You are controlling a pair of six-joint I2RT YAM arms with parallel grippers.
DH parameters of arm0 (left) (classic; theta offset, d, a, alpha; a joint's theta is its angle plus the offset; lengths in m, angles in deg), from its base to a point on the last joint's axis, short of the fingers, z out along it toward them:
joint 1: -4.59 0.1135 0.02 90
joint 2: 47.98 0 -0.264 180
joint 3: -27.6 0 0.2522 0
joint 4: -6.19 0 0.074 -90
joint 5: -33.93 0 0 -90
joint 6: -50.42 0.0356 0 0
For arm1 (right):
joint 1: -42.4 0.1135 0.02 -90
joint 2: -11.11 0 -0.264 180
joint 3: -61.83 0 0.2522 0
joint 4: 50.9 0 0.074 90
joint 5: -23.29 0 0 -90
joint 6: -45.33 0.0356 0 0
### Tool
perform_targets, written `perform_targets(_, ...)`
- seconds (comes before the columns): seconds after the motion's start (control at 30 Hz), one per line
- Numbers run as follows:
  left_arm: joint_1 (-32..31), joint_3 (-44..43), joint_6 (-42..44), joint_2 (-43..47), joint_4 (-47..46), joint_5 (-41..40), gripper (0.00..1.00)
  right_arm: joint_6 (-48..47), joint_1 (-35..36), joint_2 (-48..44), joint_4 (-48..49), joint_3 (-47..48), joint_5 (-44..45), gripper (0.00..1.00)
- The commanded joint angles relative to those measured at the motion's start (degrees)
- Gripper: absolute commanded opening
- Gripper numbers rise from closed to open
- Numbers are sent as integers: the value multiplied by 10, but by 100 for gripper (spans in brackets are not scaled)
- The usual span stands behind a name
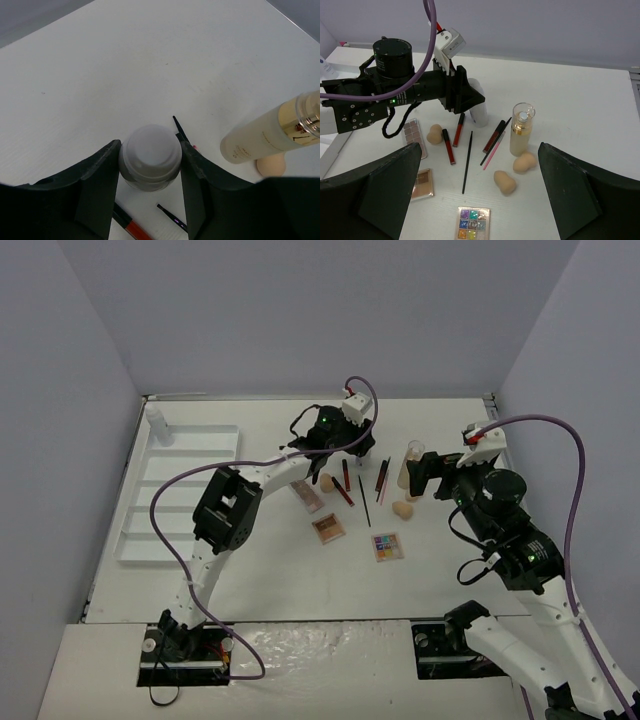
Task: Organize the makeup
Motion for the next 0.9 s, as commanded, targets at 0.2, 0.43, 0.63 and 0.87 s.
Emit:
perform_targets(0.2,32,20,11,165,-36,-96,0,-12,3,10,33,9,12,100)
perform_targets(0.43,132,118,16,287,-24,-184,0,-21,3,27,43,10,0,100)
perform_targets(0.63,243,204,17,360,-27,-229,0,-21,3,42,54,11,-12,100)
perform_targets(0.87,338,236,4,362,-69,-211,0,-21,3,50,65,4,-18,100)
